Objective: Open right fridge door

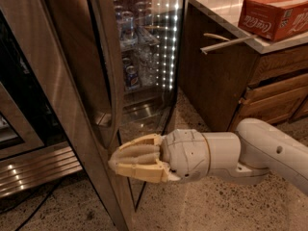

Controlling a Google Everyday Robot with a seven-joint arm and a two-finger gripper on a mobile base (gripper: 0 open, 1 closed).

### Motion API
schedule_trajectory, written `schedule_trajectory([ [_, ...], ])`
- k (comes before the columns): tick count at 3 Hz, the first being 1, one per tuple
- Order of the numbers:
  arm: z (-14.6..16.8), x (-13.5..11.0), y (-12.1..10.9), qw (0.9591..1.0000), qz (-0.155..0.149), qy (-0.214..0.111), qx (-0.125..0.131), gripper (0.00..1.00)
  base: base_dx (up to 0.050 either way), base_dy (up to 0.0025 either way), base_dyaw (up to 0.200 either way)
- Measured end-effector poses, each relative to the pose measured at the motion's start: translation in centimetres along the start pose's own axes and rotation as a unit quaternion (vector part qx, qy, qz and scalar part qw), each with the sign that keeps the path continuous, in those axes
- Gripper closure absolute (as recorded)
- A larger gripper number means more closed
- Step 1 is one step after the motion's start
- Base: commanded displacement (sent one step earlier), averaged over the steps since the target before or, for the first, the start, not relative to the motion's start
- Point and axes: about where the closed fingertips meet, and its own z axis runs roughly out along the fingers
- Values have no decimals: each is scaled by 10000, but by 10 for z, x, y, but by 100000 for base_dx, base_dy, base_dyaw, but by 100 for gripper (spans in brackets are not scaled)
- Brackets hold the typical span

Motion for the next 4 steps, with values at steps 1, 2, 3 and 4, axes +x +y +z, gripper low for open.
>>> schedule_trajectory([
  [1,0,1,-3,10000,6,6,9,100,-5003,-1,9],
  [2,0,1,-3,10000,6,6,9,100,-4997,-7,42],
  [3,0,1,-3,10000,6,6,9,100,-5000,-4,22],
  [4,0,1,-3,10000,6,6,9,100,0,0,0],
])
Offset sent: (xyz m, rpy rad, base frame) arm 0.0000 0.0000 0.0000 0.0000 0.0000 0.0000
